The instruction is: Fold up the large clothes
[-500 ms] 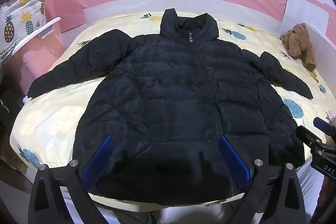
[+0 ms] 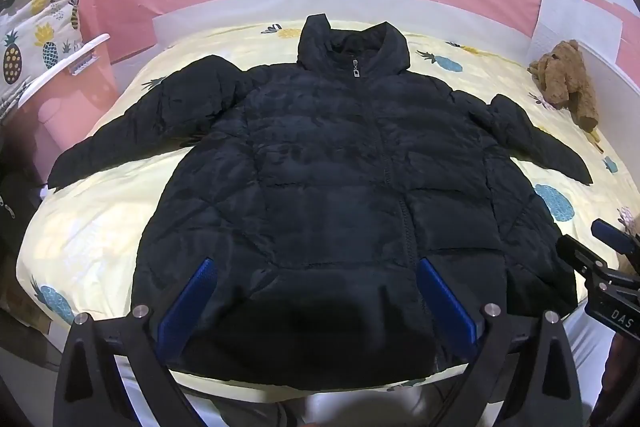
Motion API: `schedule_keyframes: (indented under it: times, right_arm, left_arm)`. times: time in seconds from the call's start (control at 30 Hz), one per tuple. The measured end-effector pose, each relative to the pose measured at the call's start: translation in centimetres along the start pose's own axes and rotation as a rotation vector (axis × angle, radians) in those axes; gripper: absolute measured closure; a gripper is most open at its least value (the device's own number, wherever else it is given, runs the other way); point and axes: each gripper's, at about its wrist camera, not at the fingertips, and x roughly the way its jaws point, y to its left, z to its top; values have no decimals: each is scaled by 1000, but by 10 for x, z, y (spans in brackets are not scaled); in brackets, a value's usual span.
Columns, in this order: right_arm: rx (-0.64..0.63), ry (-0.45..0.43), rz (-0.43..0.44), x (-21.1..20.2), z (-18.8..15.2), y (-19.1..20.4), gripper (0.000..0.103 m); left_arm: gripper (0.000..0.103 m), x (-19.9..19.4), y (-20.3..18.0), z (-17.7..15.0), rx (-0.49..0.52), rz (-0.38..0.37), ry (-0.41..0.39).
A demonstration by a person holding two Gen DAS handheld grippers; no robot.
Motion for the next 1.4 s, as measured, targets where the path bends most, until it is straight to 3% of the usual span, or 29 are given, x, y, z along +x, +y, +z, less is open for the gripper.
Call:
schedule_keyframes:
  times: [1.4]
  right_arm:
    - [4,6,3,1,-1,-2,19]
  left_arm:
    - [2,-3,-3,-5,6,-9,7]
